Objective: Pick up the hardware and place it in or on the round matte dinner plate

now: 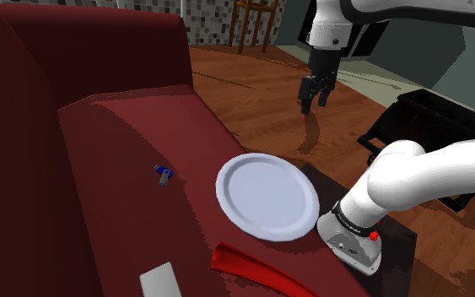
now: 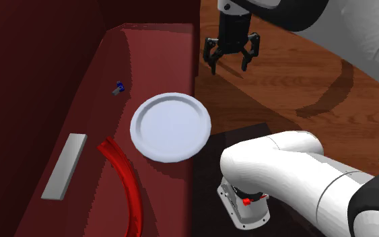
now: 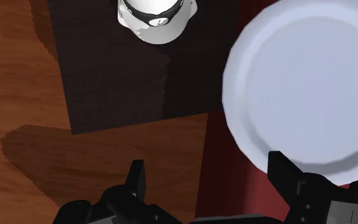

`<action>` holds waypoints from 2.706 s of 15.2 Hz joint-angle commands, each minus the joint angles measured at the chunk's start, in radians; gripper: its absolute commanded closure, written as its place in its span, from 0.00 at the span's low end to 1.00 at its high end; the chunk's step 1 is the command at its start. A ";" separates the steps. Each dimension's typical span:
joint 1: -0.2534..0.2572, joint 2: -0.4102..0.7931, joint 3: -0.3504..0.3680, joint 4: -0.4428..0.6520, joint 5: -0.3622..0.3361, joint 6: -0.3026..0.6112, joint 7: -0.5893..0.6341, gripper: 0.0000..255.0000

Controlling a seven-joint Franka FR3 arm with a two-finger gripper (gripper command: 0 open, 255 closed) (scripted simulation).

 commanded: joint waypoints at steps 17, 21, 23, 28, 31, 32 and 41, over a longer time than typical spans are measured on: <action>0.101 0.333 0.307 0.082 0.144 0.370 0.305 0.00; 0.111 0.456 0.379 0.151 0.123 0.451 0.392 0.00; 0.116 0.523 0.413 0.193 0.100 0.487 0.440 0.00; 0.137 0.706 0.484 0.319 0.005 0.556 0.573 0.00; 0.165 0.824 0.510 0.410 -0.075 0.580 0.658 0.00; 0.178 0.864 0.514 0.444 -0.103 0.584 0.686 0.00; 0.226 0.998 0.508 0.490 -0.197 0.658 0.766 0.00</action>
